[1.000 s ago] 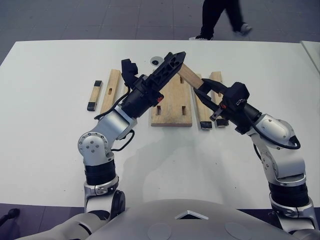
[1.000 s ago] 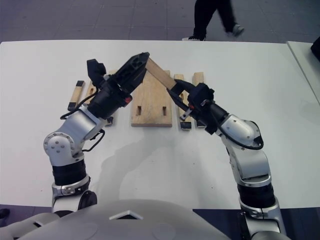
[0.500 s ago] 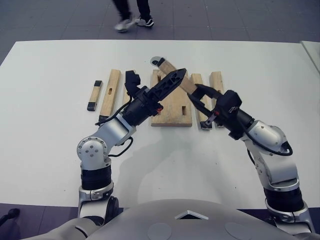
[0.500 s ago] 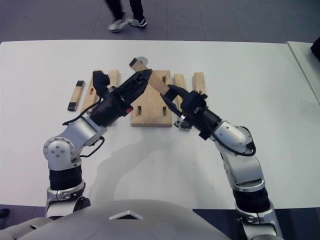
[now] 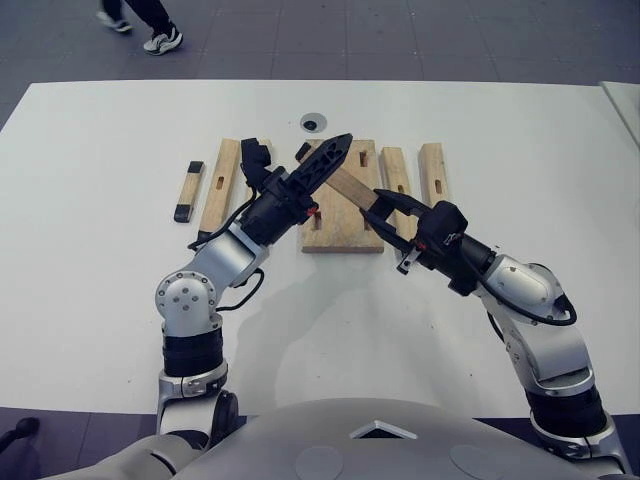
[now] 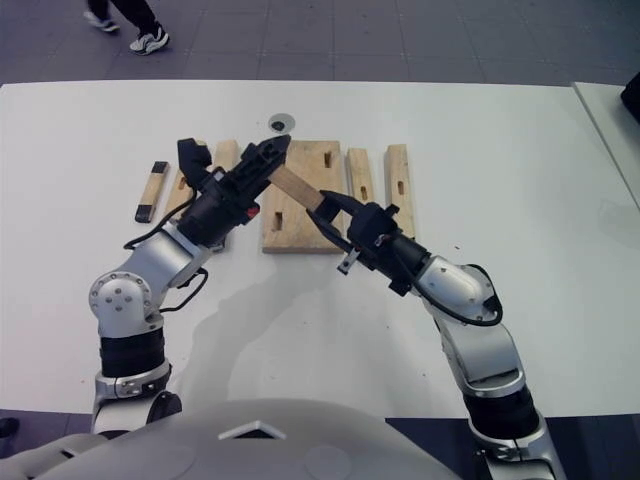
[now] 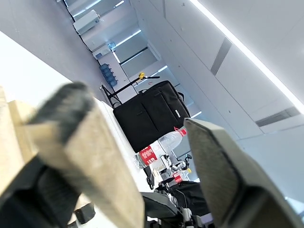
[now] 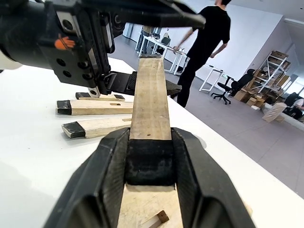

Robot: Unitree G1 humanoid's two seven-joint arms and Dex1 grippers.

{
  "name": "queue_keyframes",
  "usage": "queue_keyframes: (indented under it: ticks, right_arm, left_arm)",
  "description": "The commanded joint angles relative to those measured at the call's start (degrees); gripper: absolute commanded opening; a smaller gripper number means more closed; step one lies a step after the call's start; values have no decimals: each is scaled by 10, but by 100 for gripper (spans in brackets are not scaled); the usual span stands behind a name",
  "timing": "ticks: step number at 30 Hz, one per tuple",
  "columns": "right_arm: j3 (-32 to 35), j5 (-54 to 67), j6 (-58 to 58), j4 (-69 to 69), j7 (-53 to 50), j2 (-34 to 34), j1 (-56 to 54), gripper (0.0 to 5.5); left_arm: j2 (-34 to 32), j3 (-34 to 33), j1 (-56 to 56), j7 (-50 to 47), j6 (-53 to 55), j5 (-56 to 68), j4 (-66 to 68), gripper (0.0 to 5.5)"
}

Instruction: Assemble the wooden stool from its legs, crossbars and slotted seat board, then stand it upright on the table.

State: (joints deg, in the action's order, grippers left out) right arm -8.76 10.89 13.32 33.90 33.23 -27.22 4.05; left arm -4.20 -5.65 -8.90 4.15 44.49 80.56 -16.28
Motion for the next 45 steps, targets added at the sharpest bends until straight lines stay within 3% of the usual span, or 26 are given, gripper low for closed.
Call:
queue_keyframes:
  ticks: [1, 13, 23, 24, 31, 35, 39, 45]
  right_arm:
    - [12, 13, 12, 8, 1, -3, 0, 132]
    - [11, 37, 22, 14, 11, -5, 3, 132]
    - [10, 31, 32, 16, 10, -9, 2, 132]
    - [9, 28, 34, 17, 10, -12, 1, 169]
    - [10, -23, 31, 2, 1, -39, 12, 290]
    - [27, -38, 40, -21, -20, -36, 20, 355]
    - [28, -50, 40, -28, -38, -30, 34, 426]
    - [20, -60, 41, -29, -48, -22, 43, 514]
  left_arm:
    - [-6, -5, 5, 4, -1, -15, 15, 255]
    - [-2, -11, 3, 9, 0, -14, 25, 57]
    - [-10, -19, 5, 0, 5, -23, 45, 43]
    - [-11, -20, 4, -1, 3, -29, 48, 43]
    - [-40, -66, -19, -5, -33, -84, 64, 41]
    - [-111, -110, -51, -26, -131, -240, 36, 41]
    - [-189, -86, -66, -21, -208, -425, 45, 41]
    - [-176, -66, -73, 29, -259, -502, 130, 41]
